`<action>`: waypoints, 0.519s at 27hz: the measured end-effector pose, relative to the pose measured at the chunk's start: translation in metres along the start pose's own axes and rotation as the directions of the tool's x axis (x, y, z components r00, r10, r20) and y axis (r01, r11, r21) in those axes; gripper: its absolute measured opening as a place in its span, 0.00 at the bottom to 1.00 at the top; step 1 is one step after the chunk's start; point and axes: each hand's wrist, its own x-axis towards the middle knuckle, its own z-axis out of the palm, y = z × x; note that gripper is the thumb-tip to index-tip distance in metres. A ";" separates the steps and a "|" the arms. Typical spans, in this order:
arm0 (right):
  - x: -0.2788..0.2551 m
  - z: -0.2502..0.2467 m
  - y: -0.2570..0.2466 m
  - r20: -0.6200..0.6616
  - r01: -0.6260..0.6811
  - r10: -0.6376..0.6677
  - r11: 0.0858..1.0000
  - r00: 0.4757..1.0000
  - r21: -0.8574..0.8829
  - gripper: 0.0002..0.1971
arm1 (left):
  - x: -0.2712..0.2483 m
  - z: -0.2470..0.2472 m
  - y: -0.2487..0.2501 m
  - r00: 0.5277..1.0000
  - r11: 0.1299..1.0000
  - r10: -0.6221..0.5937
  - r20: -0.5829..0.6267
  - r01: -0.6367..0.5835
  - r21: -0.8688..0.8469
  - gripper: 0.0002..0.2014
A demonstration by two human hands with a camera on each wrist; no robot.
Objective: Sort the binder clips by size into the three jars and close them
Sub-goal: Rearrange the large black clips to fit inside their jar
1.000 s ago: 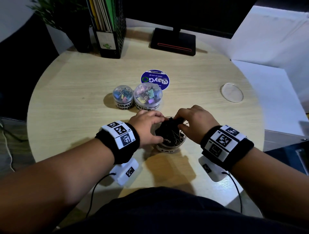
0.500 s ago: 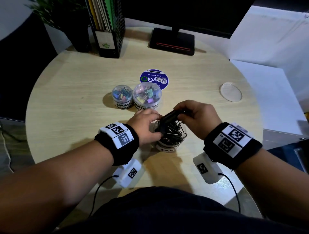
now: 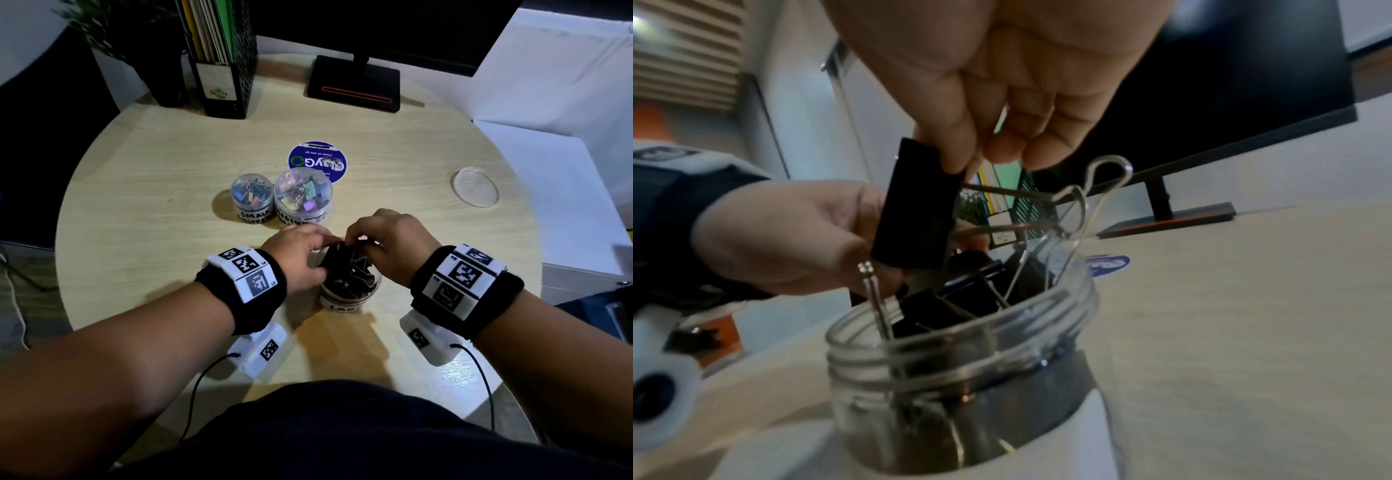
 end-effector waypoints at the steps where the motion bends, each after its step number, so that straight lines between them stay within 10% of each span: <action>1: 0.000 -0.001 -0.002 0.018 0.052 -0.051 0.998 0.999 -0.021 0.13 | 0.001 0.001 0.000 1.000 1.000 0.008 0.002 -0.008 0.005 0.25; 14: -0.008 0.018 0.004 0.173 0.170 -0.128 0.951 0.977 -0.259 0.17 | -0.001 0.007 -0.002 0.999 0.998 0.030 -0.040 -0.032 -0.047 0.31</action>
